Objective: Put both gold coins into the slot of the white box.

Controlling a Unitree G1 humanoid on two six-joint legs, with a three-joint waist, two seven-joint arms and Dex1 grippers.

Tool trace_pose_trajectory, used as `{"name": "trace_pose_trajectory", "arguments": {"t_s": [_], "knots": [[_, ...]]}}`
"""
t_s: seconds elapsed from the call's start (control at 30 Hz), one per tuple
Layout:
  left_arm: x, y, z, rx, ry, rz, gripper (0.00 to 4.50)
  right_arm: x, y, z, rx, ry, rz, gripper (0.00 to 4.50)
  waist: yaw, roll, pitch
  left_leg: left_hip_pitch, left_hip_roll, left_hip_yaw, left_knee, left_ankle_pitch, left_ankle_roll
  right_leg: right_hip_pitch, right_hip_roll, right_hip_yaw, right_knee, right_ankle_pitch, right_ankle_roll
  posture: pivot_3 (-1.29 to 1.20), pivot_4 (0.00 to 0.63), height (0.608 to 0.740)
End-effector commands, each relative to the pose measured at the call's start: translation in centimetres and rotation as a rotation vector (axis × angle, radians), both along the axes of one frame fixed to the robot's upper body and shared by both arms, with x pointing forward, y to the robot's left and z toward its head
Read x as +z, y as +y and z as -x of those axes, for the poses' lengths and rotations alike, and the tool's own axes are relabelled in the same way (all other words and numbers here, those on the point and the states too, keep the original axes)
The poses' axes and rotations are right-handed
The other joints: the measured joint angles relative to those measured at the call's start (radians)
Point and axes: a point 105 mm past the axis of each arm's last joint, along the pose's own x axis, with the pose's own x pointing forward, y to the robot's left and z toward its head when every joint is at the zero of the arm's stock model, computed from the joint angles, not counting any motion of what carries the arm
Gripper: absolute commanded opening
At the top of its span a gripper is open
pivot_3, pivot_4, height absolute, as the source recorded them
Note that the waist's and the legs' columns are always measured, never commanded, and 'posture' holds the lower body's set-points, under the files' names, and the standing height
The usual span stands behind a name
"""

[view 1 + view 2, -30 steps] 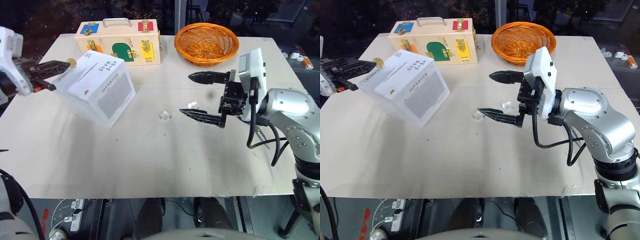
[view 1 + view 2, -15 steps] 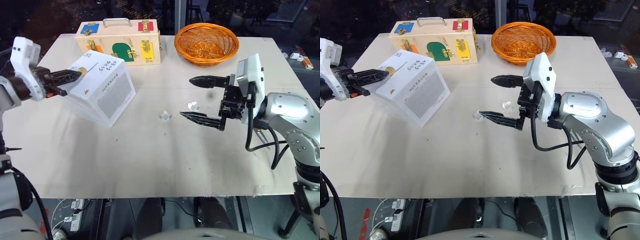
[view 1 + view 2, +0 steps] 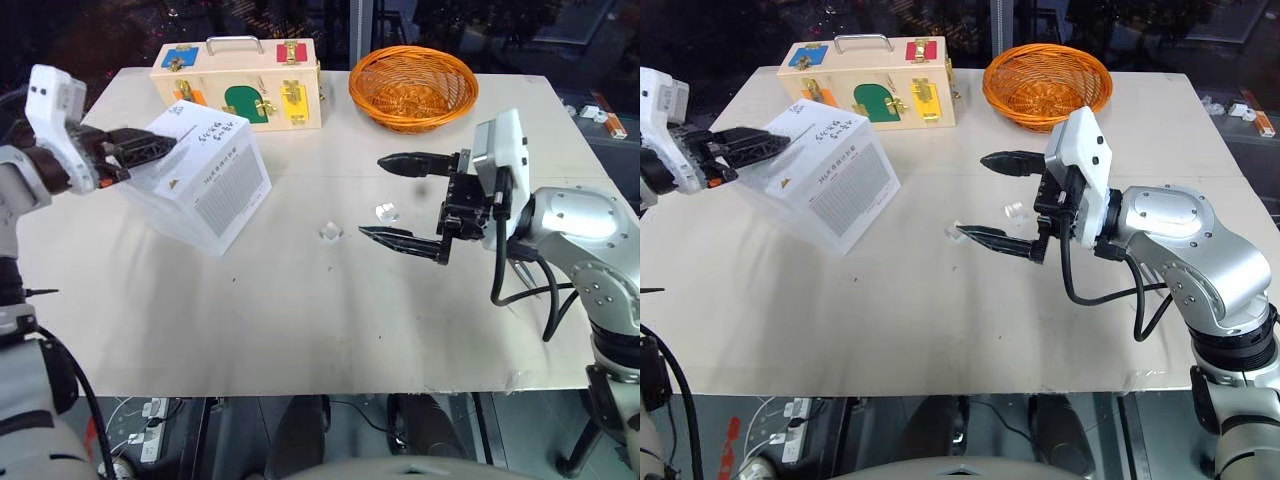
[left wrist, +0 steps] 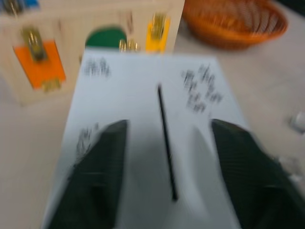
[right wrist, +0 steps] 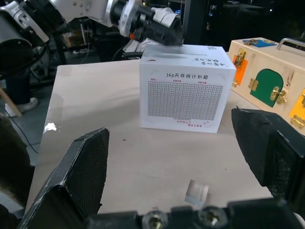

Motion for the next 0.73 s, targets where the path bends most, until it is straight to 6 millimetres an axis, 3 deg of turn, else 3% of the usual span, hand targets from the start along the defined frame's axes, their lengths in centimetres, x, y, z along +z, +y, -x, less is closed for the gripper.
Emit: {"name": "trace_pose_trajectory", "arguments": {"t_s": [0.03,0.1,0.17,0.33,0.4,0.53,0.67,0.73], "knots": [[5.2,-4.0,3.0,-0.189,-0.175,0.104,3.7,1.9,-0.4,0.9,0.009,-0.056,-0.08,4.5,0.0,0.0,0.0,-0.001,0.0,0.0,0.001,0.0,0.0,0.0,0.0,0.0,0.0,0.0,0.0,0.0,0.15,0.726],[5.0,-8.1,4.6,-0.364,-0.149,0.162,3.7,2.8,-0.9,1.4,0.014,-0.052,-0.134,4.5,0.004,0.0,0.0,-0.002,0.0,-0.001,0.001,0.0,0.0,0.0,-0.001,-0.001,0.0,0.0,0.0,0.0,0.15,0.726],[3.2,-11.3,5.6,-0.462,-0.115,0.17,3.7,3.5,-1.5,1.8,0.007,-0.05,-0.174,4.5,0.006,0.0,0.0,-0.003,-0.001,-0.002,0.002,0.0,0.0,0.0,-0.002,-0.002,0.0,0.0,0.0,0.0,0.15,0.726],[-1.8,-14.5,6.9,-0.513,-0.021,0.177,3.7,4.0,-3.1,2.5,-0.049,-0.039,-0.215,4.5,-0.009,0.0,0.0,0.0,0.0,-0.004,0.002,0.0,0.0,0.001,-0.002,0.001,0.002,0.0,0.0,0.0,0.15,0.726],[-3.8,-15.5,7.3,-0.514,-0.001,0.154,3.7,3.3,-4.2,2.7,-0.114,-0.044,-0.195,4.5,-0.009,0.0,0.0,0.003,0.0,-0.003,0.001,0.0,0.0,0.001,-0.001,0.002,0.003,0.0,0.0,0.0,0.15,0.726],[-6.9,-15.3,7.9,-0.472,0.024,0.08,3.7,-0.2,-7.1,3.1,-0.285,0.03,-0.088,4.5,0.002,0.0,0.0,0.004,-0.001,0.0,0.0,0.0,0.0,0.003,-0.001,0.003,0.002,0.0,0.0,0.0,0.15,0.726],[-10.8,-12.8,8.6,-0.415,0.107,0.02,3.7,-5.5,-11.8,4.7,-0.519,0.165,0.09,4.5,0.011,0.0,-0.001,0.005,-0.001,0.001,0.0,0.0,0.0,0.006,-0.001,0.001,-0.001,0.0,0.0,0.0,0.15,0.726],[-12.0,-12.0,9.0,-0.418,0.138,0.0,3.7,-7.1,-13.3,5.7,-0.585,0.185,0.162,4.5,0.012,0.0,-0.001,0.007,-0.001,0.001,0.0,0.0,0.0,0.007,-0.001,0.001,-0.001,0.0,0.0,0.0,0.15,0.726]]}}
